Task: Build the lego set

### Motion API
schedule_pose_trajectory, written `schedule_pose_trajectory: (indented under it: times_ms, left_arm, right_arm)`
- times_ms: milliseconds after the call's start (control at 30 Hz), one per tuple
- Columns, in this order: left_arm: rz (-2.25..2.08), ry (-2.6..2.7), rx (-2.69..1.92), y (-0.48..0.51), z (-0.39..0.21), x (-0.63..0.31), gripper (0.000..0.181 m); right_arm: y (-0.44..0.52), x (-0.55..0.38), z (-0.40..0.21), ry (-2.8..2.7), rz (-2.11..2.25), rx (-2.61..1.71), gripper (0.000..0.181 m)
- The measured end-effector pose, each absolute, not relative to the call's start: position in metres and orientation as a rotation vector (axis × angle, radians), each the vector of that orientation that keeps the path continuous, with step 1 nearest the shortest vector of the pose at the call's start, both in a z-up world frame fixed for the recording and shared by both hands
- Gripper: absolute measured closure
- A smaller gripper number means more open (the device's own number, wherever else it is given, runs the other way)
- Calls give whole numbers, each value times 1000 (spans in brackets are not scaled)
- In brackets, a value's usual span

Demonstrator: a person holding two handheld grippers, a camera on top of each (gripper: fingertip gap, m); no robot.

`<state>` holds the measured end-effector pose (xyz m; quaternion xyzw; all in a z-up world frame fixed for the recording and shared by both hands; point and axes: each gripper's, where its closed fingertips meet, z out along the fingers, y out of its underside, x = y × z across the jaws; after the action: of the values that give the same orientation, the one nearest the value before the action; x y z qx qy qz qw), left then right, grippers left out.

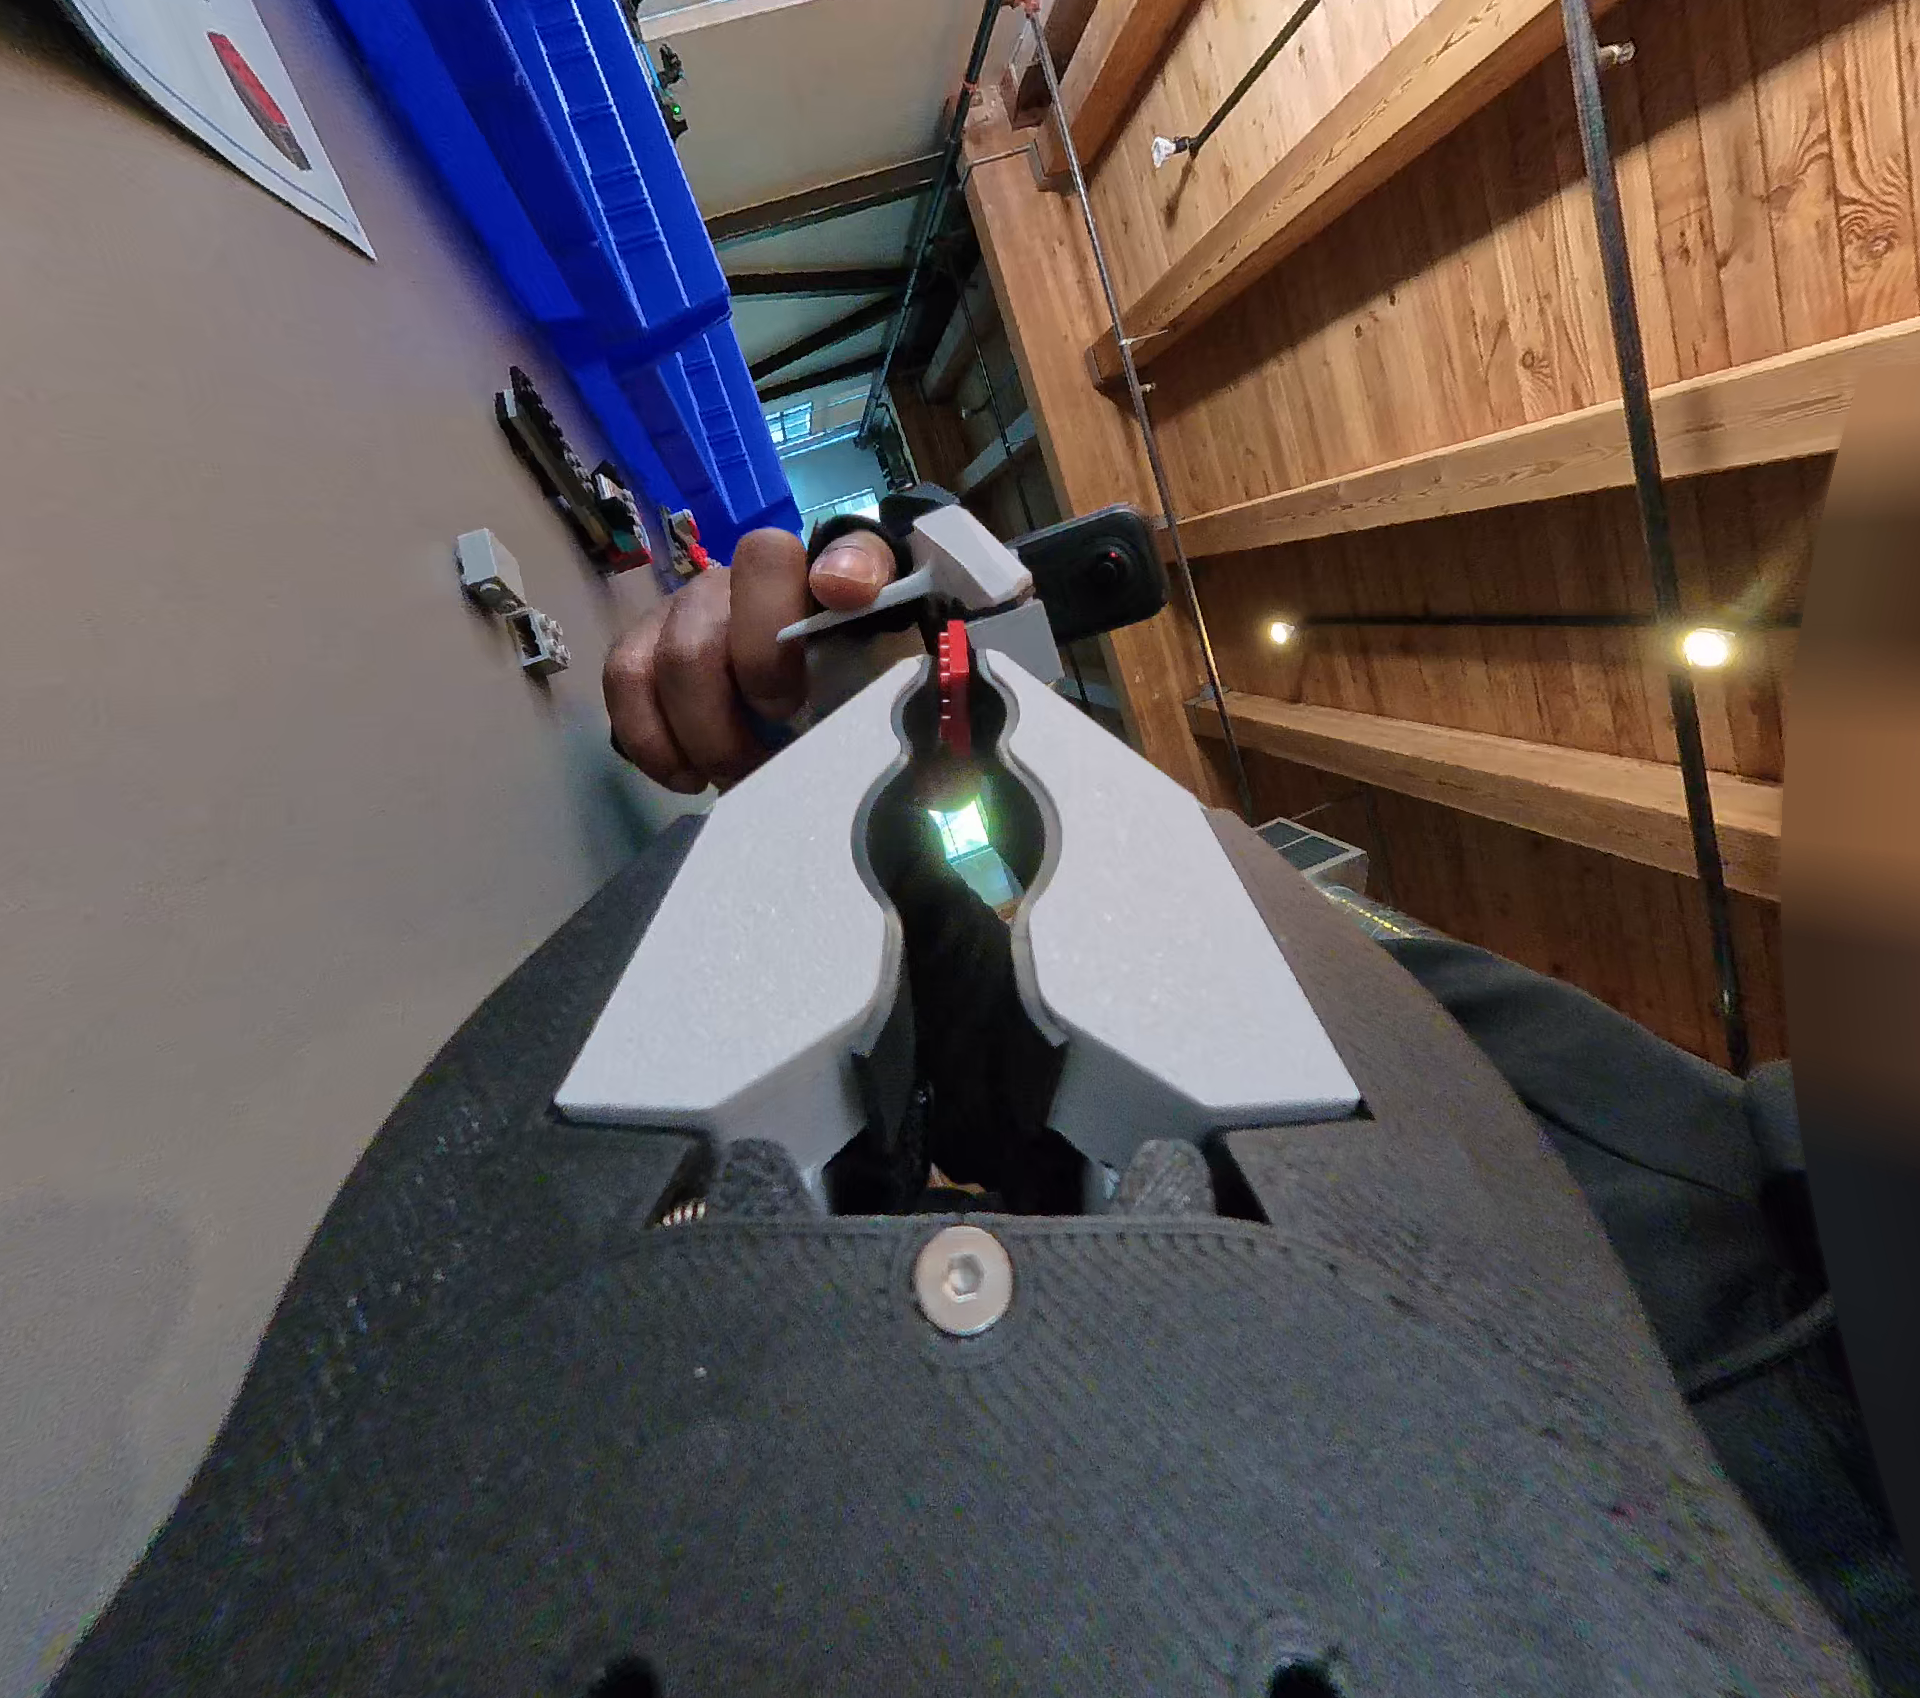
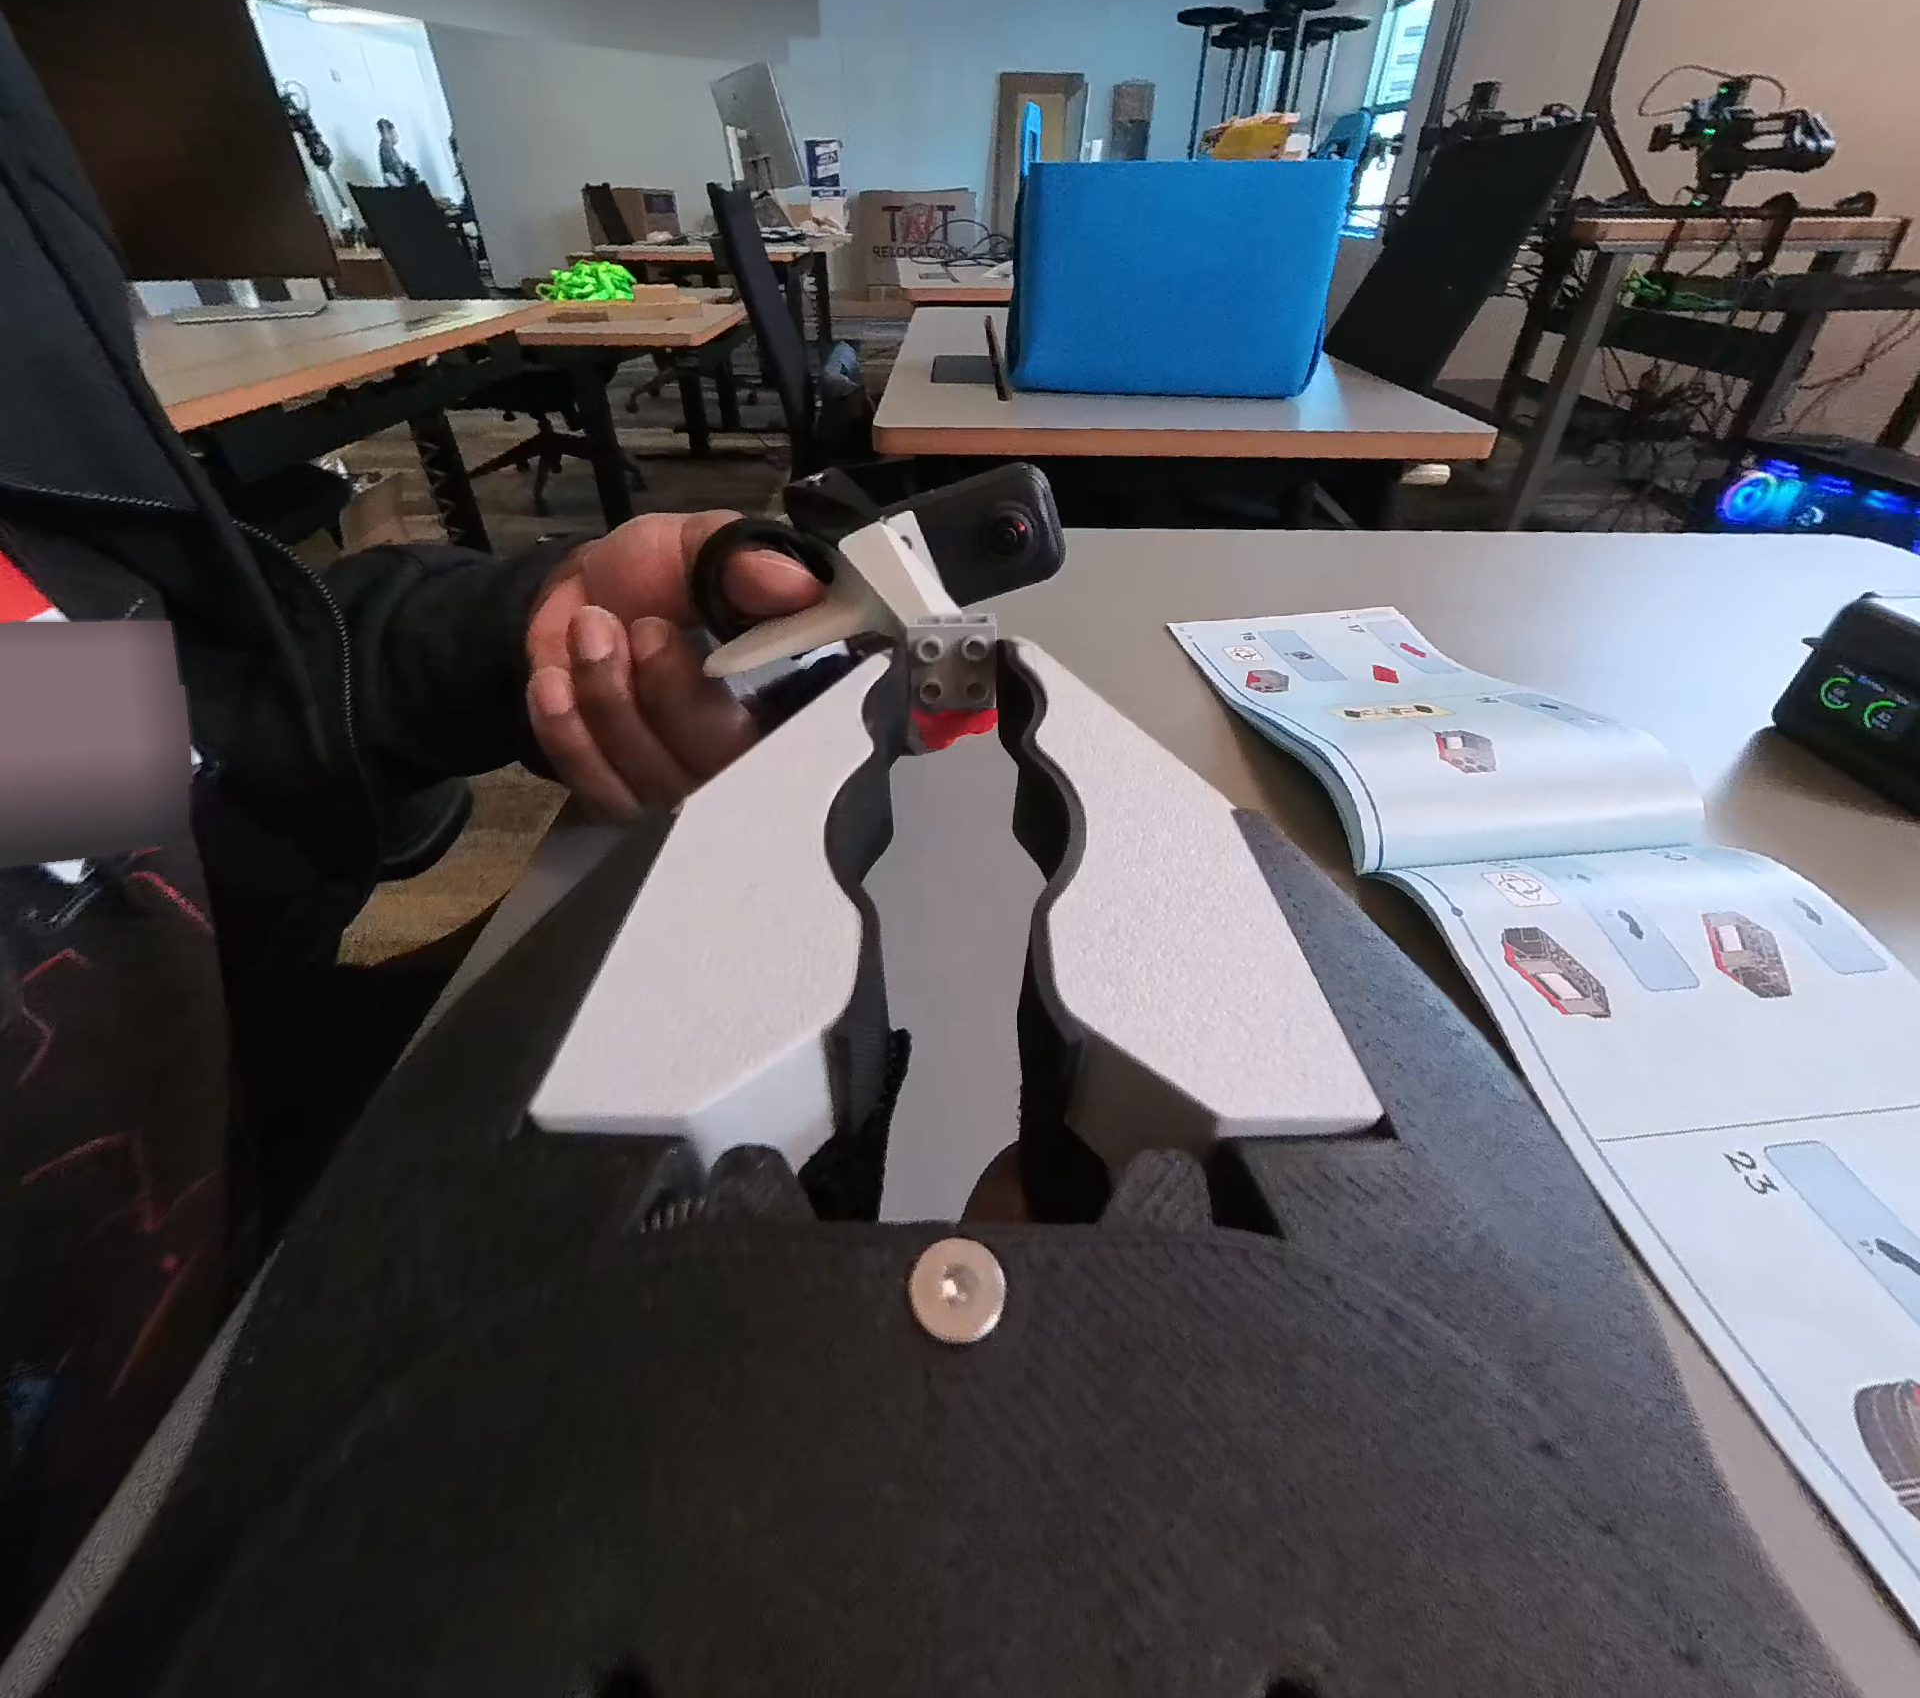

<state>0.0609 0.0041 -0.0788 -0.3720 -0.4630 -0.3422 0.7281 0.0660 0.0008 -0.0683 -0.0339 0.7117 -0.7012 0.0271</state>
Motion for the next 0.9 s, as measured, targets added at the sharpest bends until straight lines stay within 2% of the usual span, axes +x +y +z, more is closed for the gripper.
schedule_pose_trajectory:
  times_ms: [900]
  left_arm:
    - [-796,-1025,-818,25,-82,57,178]
  right_arm:
    - [22,64,-72,2144,-2065,-425,163]
